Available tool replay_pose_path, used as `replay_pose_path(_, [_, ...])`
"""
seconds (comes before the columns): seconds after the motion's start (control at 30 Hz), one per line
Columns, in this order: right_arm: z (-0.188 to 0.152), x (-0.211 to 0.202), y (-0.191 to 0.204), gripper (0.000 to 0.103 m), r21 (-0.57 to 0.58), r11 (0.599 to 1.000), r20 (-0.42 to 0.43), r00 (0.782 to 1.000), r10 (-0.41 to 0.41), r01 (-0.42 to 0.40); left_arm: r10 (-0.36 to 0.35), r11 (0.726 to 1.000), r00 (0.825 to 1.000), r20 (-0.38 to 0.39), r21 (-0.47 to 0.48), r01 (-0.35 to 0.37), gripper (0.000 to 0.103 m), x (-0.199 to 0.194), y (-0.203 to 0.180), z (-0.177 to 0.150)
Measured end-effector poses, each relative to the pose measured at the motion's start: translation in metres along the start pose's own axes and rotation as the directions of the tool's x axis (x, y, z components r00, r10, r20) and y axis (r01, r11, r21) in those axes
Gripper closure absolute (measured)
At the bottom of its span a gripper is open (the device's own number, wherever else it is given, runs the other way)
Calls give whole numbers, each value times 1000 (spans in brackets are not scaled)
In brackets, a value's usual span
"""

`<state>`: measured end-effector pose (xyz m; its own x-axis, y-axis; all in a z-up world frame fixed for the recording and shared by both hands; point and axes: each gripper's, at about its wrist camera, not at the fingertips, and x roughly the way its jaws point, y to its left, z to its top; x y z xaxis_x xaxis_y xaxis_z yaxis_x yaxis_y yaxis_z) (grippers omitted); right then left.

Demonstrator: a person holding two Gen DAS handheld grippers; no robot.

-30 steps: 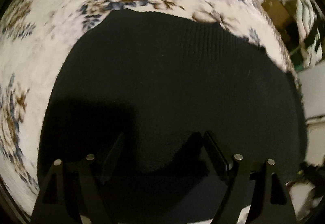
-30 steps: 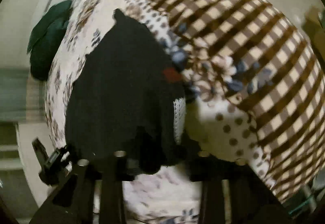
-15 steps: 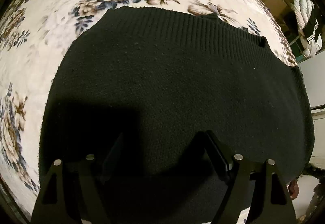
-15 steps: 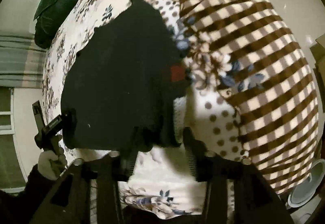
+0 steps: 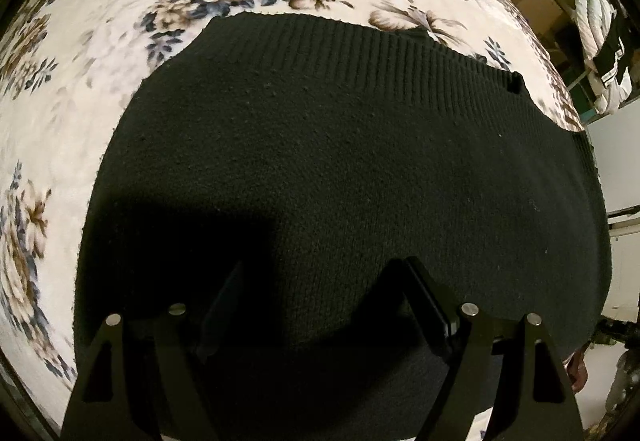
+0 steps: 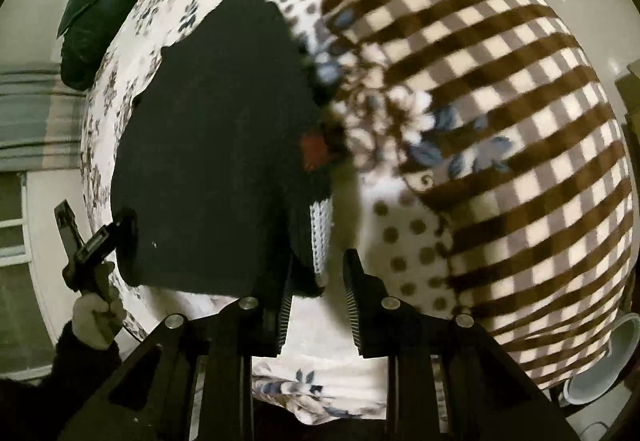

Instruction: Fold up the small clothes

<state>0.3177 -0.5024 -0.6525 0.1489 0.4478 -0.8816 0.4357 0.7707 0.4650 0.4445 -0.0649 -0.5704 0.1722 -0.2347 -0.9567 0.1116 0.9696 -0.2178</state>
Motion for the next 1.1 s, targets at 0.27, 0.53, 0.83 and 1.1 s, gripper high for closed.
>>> replay_pose_path(0.27, [0, 40, 28, 89, -141, 982, -96, 985, -143, 128, 14, 999, 1000, 7, 33, -15, 25, 1, -2, -3])
replay_pose_path(0.53, [-8, 30, 59, 103, -519, 576, 132, 724, -677, 632, -13, 1000, 1000, 1, 26, 13, 25, 1, 2, -1])
replay_pose_path(0.83, [-22, -40, -28, 27, 165, 985, 87, 994, -64, 49, -73, 996, 996, 41, -41, 75, 24, -36, -9, -10])
replay_pose_path(1.1, [-39, 24, -1, 42, 37, 994, 121, 987, -106, 102, -62, 998, 997, -36, -20, 61, 25, -14, -24, -20])
